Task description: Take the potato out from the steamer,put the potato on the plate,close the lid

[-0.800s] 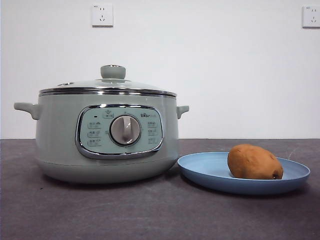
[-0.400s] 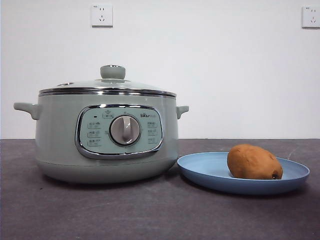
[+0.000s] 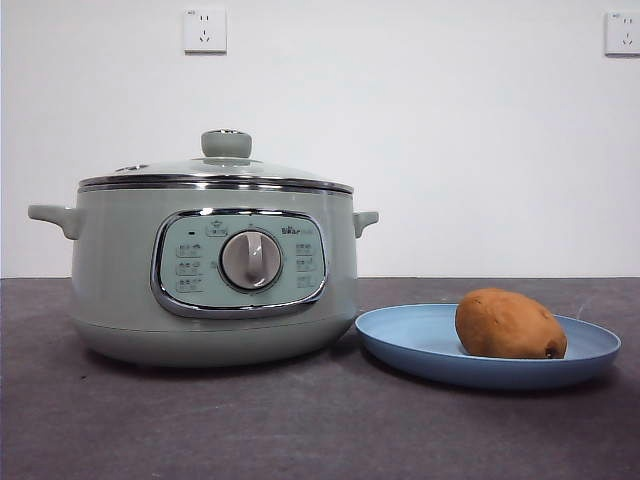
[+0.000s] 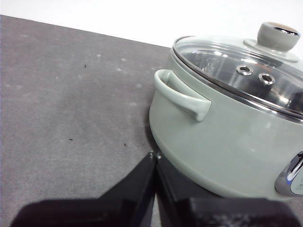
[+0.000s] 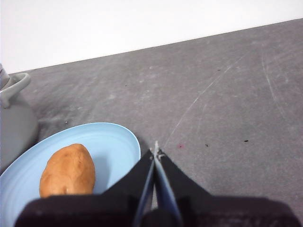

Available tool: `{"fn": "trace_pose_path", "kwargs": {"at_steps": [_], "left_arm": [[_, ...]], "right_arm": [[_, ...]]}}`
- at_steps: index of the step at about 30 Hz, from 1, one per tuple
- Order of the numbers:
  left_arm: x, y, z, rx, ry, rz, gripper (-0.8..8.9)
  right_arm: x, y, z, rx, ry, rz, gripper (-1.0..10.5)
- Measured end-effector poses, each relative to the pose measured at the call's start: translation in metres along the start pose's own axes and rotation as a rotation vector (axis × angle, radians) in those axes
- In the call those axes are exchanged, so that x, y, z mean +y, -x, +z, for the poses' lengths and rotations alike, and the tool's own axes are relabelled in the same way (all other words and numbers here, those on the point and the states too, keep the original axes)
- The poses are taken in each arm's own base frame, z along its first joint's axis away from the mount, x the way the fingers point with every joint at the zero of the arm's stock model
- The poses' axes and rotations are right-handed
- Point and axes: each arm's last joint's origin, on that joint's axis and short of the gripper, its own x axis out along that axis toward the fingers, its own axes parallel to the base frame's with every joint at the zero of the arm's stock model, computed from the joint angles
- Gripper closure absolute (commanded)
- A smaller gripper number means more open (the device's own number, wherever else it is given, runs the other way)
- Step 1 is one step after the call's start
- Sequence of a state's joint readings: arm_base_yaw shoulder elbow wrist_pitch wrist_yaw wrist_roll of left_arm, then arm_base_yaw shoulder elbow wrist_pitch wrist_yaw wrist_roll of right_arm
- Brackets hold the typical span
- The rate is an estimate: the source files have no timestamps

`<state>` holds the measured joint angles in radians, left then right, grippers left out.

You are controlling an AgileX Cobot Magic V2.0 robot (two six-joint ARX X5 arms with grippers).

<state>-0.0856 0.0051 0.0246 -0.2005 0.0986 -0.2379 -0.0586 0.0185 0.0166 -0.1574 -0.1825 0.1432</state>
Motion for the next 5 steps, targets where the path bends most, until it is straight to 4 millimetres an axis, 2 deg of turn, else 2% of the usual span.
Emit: {"fn": "trace_pose_path", "kwargs": {"at_steps": [5], "left_arm": [[0.0000,0.0000,0.0000,0.000,0.000,0.000,8.17]], "right_arm": [[0.0000,0.0000,0.0000,0.000,0.000,0.000,9.5]]}}
